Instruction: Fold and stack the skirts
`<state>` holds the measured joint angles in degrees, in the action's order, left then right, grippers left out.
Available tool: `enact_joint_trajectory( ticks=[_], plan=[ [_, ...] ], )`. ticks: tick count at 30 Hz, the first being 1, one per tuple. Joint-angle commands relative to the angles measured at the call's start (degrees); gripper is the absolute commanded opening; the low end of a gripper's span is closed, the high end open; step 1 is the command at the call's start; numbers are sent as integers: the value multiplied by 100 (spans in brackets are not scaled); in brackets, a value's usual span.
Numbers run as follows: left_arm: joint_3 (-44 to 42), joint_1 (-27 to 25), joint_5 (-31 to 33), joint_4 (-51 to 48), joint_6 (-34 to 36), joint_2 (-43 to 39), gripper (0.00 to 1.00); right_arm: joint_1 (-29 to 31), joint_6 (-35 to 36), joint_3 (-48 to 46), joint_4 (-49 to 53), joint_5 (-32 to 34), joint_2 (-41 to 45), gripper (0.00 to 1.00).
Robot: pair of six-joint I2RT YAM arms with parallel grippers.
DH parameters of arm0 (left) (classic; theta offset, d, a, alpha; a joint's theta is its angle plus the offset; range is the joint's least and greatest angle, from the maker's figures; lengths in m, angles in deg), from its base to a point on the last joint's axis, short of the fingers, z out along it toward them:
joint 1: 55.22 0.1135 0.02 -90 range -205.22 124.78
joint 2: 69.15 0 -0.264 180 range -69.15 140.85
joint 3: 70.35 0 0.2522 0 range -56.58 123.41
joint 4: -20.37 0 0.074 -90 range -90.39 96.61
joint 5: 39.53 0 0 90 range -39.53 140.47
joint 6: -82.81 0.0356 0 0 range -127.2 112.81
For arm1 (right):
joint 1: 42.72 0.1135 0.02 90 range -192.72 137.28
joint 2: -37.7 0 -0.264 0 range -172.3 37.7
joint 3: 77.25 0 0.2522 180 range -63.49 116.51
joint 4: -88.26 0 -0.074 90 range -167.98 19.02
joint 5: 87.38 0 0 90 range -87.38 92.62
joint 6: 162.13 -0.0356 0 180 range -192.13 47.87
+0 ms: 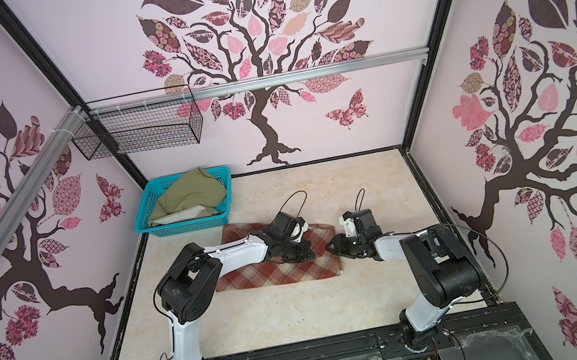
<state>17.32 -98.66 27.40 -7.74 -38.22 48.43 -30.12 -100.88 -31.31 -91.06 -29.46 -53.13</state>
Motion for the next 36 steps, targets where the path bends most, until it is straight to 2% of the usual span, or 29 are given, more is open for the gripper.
enact_joint_trajectory(
  ticks=[1, 17, 20, 24, 26, 31, 36],
  plan=[
    [106, -24, 83, -197, 57, 221, 0, 19, -73, -142, 256, -96, -275, 43],
    [145, -24, 49, -188, 20, 265, 0, 202, -273, -140, -210, -372, -549, 42],
    [157, -24, 49, -175, 9, 277, 0, 207, -324, -133, -328, -500, -626, 40],
    [184, -21, 39, -205, 20, 284, 0, 213, -367, -144, -408, -442, -622, 30],
    [187, -24, 48, -207, 24, 290, 0, 208, -385, -152, -455, -450, -619, 28],
    [224, -24, 49, -212, 0, 295, 0, 217, -385, -145, -488, -453, -668, 40],
    [253, -24, 46, -214, -2, 311, 0, 293, -395, -91, -563, -484, -841, 42]
  ],
)
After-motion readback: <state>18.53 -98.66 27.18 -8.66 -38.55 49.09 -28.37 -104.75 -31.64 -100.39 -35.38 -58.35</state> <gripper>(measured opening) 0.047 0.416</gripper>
